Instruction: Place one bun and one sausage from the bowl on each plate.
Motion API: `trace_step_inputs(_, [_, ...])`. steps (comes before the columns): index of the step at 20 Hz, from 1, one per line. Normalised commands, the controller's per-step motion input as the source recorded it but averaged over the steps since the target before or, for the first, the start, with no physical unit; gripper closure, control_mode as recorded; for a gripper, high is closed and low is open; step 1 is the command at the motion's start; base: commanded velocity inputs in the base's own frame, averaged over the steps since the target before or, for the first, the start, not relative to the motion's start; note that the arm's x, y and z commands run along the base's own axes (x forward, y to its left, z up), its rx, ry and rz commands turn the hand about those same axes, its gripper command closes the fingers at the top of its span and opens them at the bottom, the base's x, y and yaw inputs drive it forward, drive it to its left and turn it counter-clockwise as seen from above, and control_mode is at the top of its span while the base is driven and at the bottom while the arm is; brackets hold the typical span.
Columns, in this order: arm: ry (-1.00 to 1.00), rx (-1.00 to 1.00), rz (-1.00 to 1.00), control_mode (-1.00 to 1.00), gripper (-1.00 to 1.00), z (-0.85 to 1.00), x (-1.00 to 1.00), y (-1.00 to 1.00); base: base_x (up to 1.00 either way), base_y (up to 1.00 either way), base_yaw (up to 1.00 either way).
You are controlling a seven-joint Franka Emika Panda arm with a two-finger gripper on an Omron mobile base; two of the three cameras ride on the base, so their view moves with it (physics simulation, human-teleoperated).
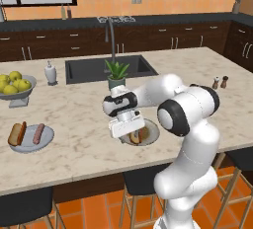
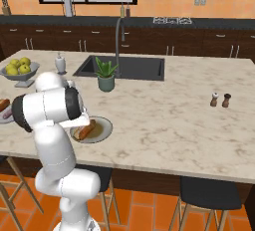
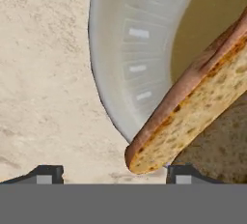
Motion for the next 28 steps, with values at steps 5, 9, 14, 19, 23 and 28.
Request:
trace_step_inputs(5, [-0.2,0.0,-0.14,-1.0,-1.0,0.98,-0.01,-0.03,0.0,0.0,0.0])
trace_step_inputs(9, [-0.37,0.0,-0.1,-1.0,-1.0,0.7,-0.47,0.0,0.0,0.0,0.0])
trace_step_inputs(14, [-0.36,0.02,-0.05,-1.0,-1.0,0.54,-0.84,-0.41,0.0,0.0,0.0])
trace_step_inputs(19, [-0.12,0.13,-0.11,-1.0,-1.0,0.97,-0.54,-0.57,0.0,0.0,0.0])
trace_step_inputs(23, [-0.04,0.02,-0.14,-1.0,-1.0,0.53,-0.74,-0.33,0.0,0.0,0.0])
trace_step_inputs(28, [-0.06,0.01,-0.1,-1.0,-1.0,0.07,-0.63,-0.19,0.0,0.0,0.0])
